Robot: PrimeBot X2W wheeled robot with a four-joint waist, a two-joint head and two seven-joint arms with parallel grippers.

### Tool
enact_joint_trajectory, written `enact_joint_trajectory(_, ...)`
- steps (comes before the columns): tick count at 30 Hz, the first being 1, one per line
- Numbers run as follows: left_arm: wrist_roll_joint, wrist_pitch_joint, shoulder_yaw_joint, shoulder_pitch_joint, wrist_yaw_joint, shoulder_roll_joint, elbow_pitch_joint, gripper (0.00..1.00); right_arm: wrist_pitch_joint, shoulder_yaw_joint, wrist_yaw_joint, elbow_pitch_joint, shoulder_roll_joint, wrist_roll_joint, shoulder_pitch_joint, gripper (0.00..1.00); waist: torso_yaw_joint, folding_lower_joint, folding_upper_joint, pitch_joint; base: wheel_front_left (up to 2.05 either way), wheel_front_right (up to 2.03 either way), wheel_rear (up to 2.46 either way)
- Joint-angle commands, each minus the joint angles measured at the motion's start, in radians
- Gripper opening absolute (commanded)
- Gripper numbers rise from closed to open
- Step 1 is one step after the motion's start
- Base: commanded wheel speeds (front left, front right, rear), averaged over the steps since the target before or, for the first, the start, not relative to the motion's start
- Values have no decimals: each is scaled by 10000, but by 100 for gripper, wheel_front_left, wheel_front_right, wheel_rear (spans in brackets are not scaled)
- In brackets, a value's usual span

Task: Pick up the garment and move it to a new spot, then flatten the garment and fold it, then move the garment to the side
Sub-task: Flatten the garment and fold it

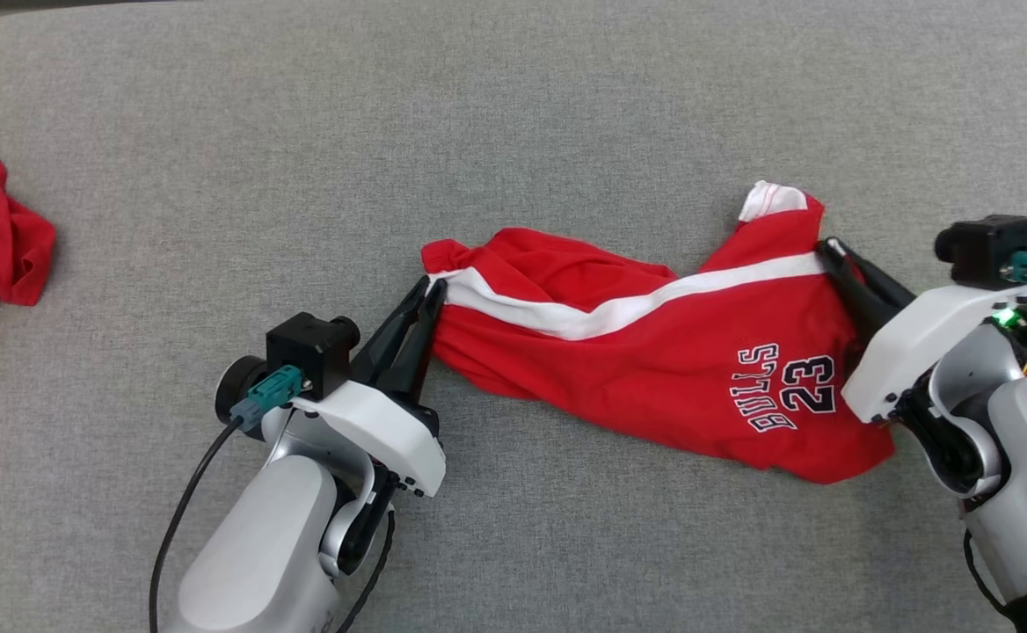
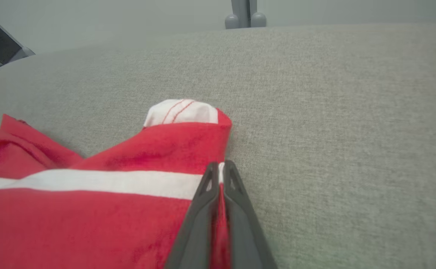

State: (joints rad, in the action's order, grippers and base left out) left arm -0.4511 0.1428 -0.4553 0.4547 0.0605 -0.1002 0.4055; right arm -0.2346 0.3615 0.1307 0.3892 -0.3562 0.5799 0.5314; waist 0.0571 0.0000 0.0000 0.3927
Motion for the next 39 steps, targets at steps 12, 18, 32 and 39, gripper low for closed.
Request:
enact_joint_trajectory(12,22,477,348,343,-292,-398,-875,0,2054,-968,1,-1726,-156,-157,-830,0,-282,0,0,-468,0,0,0)
enact_joint_trajectory(18,22,138,606,867,-397,-782,-1896,0,3280,-1729,1,-3014,-106,-1023,-575,0,-404,0,0,-913,0,0,0)
enact_joint_trajectory(32,-242,-1215,1195,2958,-427,-1394,-4614,0,3463,-3254,-1,-5676,369,-2395,577,0,-661,0,0,-1950,0,0,0)
enact_joint_trajectory(39,-447,-1552,1188,3300,-410,-1358,-4775,0,2983,-3198,1,-5491,469,-2188,836,0,-726,0,0,-1942,0,0,0)
